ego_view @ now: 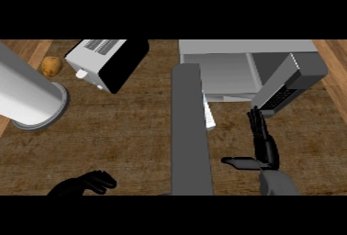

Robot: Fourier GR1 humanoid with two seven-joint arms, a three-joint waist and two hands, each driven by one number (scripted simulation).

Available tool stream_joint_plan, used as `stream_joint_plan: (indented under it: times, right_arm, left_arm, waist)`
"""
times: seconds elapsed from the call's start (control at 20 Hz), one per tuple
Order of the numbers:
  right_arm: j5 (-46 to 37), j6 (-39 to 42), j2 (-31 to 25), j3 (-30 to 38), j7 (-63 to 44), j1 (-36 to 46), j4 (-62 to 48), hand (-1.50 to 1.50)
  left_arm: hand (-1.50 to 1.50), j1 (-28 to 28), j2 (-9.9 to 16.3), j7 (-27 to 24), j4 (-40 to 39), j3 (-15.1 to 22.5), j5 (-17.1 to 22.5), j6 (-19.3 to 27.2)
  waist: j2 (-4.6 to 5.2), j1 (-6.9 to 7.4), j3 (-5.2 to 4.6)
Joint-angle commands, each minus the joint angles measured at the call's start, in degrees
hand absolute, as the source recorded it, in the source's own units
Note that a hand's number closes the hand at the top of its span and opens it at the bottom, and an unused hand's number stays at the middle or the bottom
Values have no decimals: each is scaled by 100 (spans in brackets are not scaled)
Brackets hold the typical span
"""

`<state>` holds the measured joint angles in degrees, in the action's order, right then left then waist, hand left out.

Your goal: Pick up the milk, place it into the microwave and close the microwave

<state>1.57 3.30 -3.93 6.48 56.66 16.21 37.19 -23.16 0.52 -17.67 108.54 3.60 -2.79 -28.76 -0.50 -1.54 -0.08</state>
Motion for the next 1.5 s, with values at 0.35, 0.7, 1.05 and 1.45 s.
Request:
stream_joint_plan:
  times: [0.35,0.7,1.05,1.45]
  right_arm:
    - [967,816,-427,-7,-1441,-1797,3261,-150]
    - [1257,1128,-924,433,-1372,-2047,3414,-150]
    - [1265,1213,-1138,480,-1527,-2488,4251,-150]
    - [1770,1689,-1273,472,-1985,-2542,4927,-150]
  left_arm:
    - [150,1442,-52,649,-798,942,-905,1023]
    - [150,2837,-52,692,-2221,2054,-1023,2107]
    - [150,4319,-51,780,-3523,3112,-766,3101]
    - [150,5462,-50,902,-5165,4499,637,4367]
  waist:
    - [22,11,-3]
    - [57,68,7]
    - [58,-16,4]
    - [105,-251,0]
